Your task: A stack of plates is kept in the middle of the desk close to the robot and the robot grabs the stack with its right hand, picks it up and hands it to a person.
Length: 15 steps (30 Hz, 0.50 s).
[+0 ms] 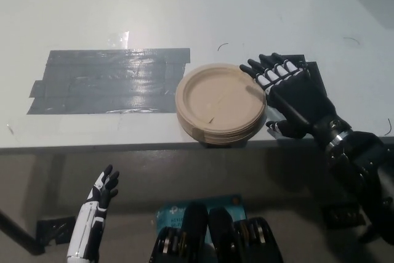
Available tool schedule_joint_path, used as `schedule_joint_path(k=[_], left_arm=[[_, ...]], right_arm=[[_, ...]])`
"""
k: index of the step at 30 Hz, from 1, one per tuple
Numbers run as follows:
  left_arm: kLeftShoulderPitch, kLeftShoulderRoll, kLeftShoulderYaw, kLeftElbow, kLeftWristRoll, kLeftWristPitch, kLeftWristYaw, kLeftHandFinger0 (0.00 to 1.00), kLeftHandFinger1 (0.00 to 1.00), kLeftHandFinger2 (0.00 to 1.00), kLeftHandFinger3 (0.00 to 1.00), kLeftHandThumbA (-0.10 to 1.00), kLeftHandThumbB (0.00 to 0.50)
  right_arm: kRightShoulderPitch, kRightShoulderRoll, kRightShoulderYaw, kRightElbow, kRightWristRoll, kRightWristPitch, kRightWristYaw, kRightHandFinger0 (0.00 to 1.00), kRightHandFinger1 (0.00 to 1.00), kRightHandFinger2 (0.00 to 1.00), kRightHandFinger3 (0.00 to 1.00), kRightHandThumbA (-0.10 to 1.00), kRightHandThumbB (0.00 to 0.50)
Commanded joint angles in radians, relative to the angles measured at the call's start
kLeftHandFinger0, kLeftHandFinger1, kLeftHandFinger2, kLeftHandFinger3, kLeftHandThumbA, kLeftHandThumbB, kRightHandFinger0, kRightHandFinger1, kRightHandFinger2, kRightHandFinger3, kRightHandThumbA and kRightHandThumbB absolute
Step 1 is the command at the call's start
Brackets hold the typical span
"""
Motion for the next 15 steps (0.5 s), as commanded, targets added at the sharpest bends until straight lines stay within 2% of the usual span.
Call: schedule_joint_path(k=[1,4,15], left_arm=[[-0.012,0.006,0.0,-0.025,0.007,-0.022,0.005,1.0,1.0,1.0,1.0,1.0,0.006],[-0.017,0.007,-0.001,-0.028,0.011,-0.017,0.005,1.0,1.0,1.0,1.0,1.0,0.0],[-0.032,0.009,-0.002,-0.013,0.008,-0.027,0.004,1.0,1.0,1.0,1.0,1.0,0.0]], right_arm=[[-0.067,-0.005,0.007,-0.001,-0.02,-0.008,0.011,1.0,1.0,1.0,1.0,0.93,0.5],[-0.069,-0.007,0.01,0.008,-0.012,-0.013,0.013,1.0,1.0,1.0,1.0,0.9,0.5],[-0.069,0.012,0.027,0.068,-0.011,-0.027,-0.032,1.0,1.0,1.0,1.0,0.9,0.5]])
